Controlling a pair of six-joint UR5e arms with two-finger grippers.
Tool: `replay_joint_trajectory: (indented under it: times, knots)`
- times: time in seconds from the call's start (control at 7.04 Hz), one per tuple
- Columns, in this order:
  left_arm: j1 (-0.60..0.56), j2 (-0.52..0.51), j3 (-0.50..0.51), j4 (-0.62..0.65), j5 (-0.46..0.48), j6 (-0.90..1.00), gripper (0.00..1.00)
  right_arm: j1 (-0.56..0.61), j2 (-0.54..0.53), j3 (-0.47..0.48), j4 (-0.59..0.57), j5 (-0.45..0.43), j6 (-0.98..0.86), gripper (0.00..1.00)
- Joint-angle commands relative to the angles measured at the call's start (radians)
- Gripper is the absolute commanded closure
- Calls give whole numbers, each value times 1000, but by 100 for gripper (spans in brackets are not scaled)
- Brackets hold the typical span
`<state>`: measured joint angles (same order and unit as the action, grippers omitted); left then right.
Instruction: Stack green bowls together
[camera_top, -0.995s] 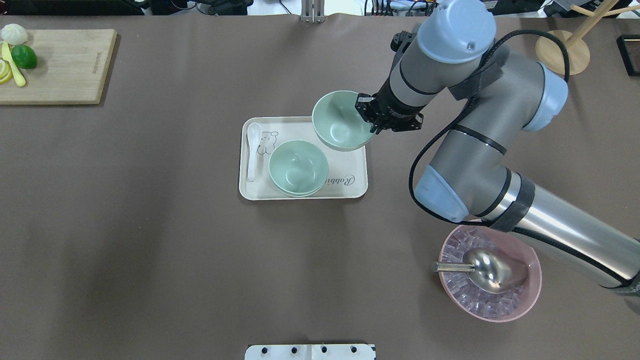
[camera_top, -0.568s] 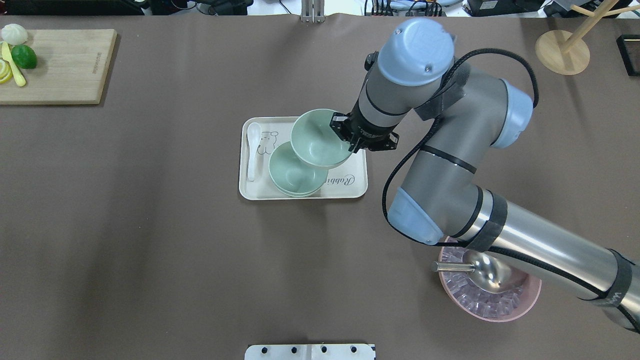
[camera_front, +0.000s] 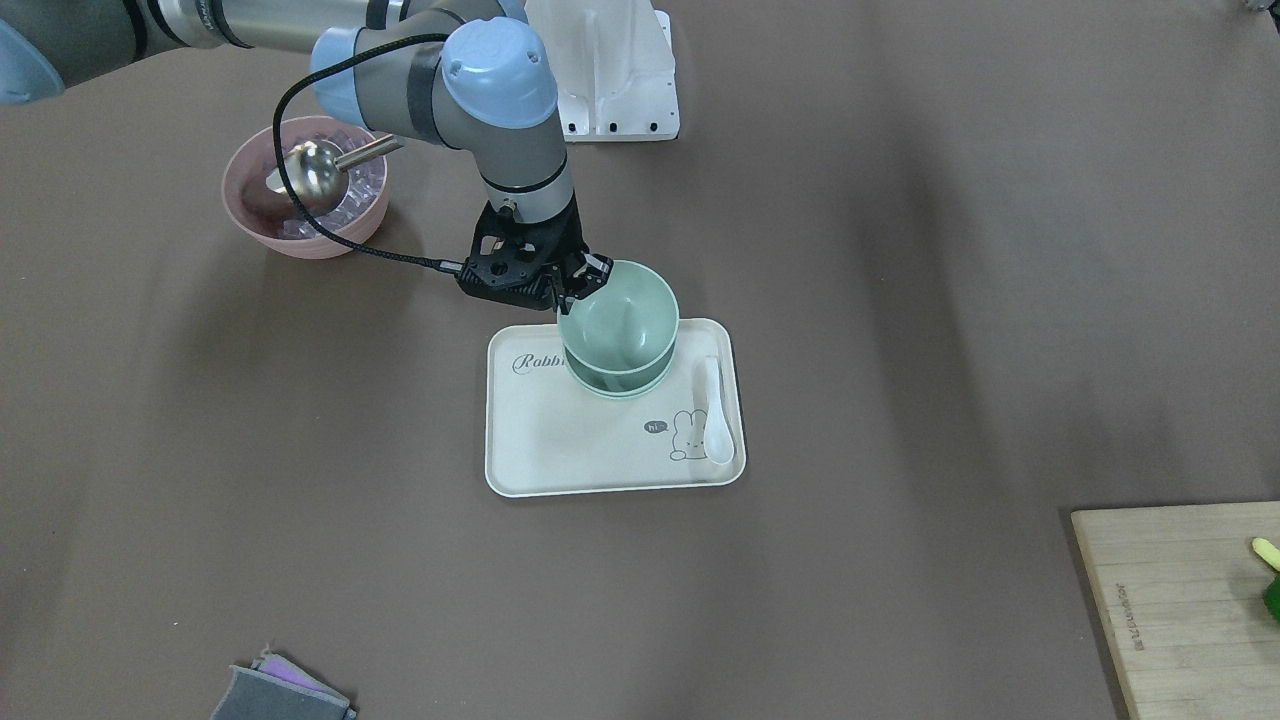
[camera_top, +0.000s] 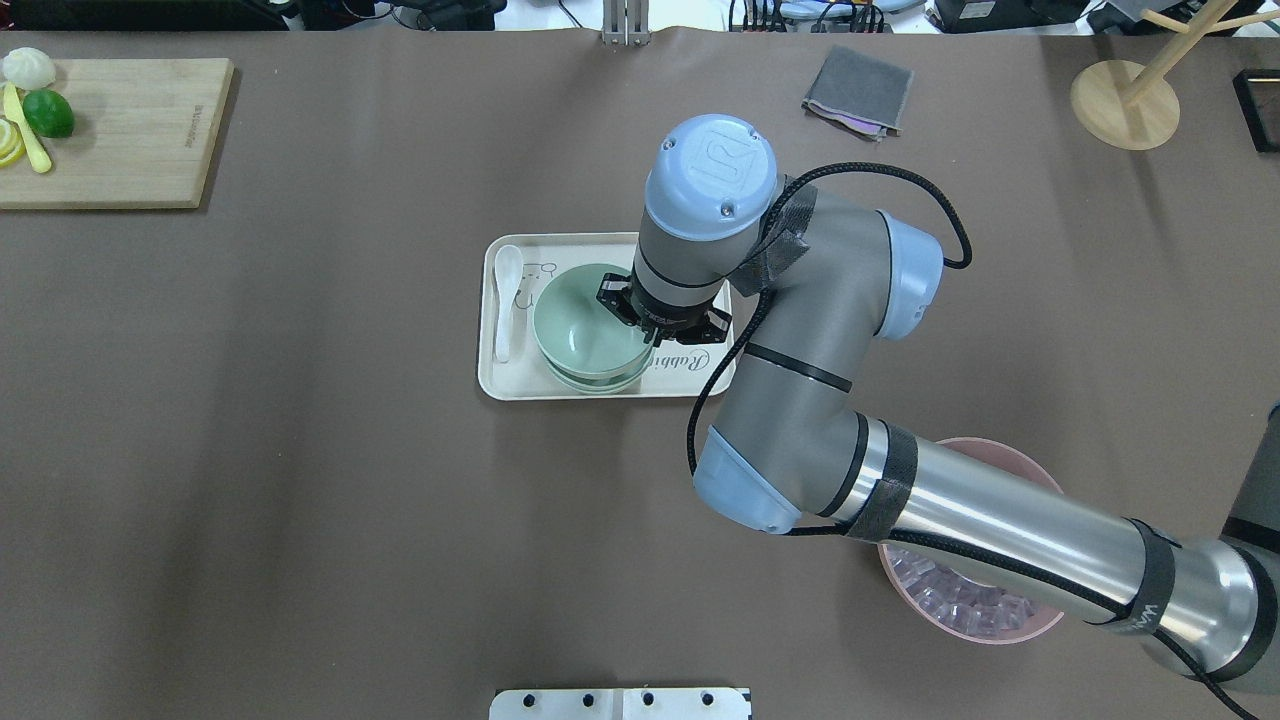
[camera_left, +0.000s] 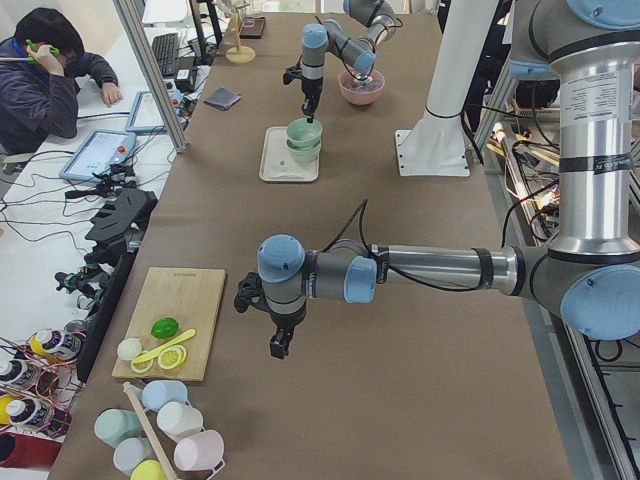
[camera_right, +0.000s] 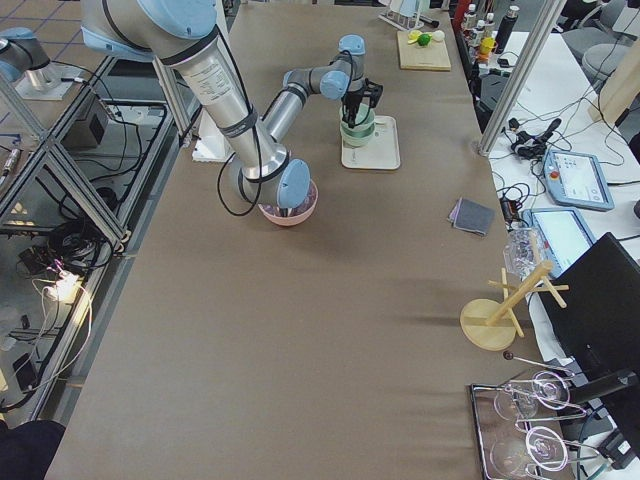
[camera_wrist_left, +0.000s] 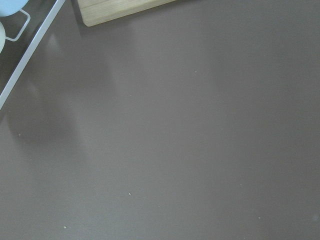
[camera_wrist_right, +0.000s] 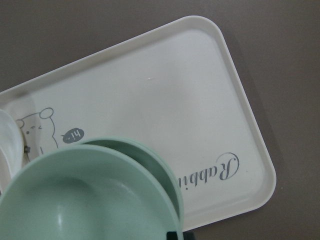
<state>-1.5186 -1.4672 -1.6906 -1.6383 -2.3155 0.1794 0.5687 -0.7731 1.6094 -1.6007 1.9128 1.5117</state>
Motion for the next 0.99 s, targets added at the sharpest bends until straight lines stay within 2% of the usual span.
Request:
replay_joint_trajectory:
  times: [0.0,0.43,0.85]
  knots:
    - [0,4,-1,0,1,0,2,0,3,-14,2,-18,-4,100]
    - [0,4,0,0,1,0,2,0,2,-64,94,-21,5,100]
    - [0,2,0,2,1,0,2,-1,2,-86,101,-23,5,100]
